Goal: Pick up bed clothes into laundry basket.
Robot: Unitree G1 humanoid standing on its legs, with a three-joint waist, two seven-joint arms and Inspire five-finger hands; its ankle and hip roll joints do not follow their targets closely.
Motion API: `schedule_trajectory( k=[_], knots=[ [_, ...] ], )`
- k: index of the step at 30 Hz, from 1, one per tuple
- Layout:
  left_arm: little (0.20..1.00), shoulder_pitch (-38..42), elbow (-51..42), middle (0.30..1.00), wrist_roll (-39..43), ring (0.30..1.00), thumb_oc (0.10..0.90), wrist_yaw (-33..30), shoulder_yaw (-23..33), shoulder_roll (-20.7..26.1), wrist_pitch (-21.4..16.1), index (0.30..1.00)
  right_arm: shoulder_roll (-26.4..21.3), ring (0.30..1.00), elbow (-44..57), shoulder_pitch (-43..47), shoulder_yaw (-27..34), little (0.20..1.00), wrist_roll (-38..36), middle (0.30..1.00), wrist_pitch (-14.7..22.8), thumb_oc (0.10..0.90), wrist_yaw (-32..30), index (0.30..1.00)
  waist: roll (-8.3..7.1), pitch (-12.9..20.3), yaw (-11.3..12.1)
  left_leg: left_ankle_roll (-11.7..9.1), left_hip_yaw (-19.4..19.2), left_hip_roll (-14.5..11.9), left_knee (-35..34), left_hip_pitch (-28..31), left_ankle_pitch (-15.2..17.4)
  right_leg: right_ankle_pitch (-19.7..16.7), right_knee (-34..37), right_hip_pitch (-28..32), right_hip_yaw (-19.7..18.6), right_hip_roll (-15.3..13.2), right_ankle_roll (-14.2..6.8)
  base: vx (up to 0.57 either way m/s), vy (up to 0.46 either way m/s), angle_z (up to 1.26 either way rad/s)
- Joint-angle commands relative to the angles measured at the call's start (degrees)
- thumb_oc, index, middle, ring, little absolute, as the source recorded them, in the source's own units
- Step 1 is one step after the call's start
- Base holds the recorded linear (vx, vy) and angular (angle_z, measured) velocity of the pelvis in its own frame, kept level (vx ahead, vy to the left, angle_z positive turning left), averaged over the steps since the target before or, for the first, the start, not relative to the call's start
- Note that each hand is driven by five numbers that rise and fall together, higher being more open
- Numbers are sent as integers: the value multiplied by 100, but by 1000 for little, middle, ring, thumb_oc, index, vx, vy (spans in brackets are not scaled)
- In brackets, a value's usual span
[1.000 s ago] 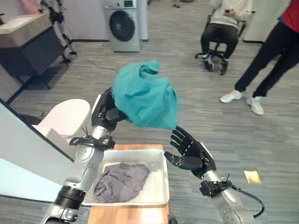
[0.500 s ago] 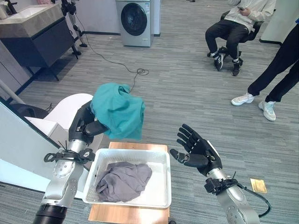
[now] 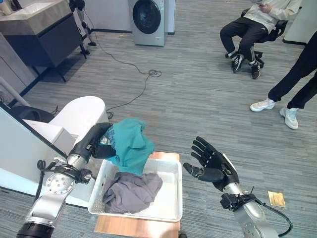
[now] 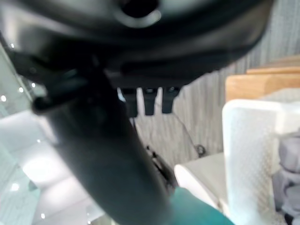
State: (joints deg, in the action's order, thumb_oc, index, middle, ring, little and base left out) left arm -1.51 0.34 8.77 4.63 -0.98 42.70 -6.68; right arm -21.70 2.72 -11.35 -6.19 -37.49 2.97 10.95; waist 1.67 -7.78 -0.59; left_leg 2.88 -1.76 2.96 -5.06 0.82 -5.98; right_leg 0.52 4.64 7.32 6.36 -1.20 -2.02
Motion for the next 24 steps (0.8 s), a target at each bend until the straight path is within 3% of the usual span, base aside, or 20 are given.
schedule_trajectory(
  k=[1, 8, 24],
  knots=[
    [300, 541, -627, 300, -79, 300, 400, -179, 746, 495, -547, 300, 116, 900, 482, 219, 234, 900, -88, 900, 426, 800, 263, 900, -54, 294, 120, -308, 268, -173, 355, 447, 974, 408, -404, -326, -39, -365, -483, 3, -15, 4],
    [300, 242, -891, 300, -271, 300, 400, 8, 816, 541, -510, 300, 145, 900, 529, 142, 286, 900, -88, 900, 391, 800, 309, 900, -32, 276, 145, -309, 321, -156, 320, 451, 954, 423, -414, -318, 20, -363, -475, -3, -5, 8],
    [300, -223, -675, 300, -532, 300, 400, 352, 276, -193, -279, 300, 101, 900, 689, 186, 233, 900, -123, 900, 290, 800, 288, 900, -63, 146, 163, -295, 373, -198, 322, 437, 988, 487, -443, -324, 45, -316, -406, 0, 0, 0]
  ],
)
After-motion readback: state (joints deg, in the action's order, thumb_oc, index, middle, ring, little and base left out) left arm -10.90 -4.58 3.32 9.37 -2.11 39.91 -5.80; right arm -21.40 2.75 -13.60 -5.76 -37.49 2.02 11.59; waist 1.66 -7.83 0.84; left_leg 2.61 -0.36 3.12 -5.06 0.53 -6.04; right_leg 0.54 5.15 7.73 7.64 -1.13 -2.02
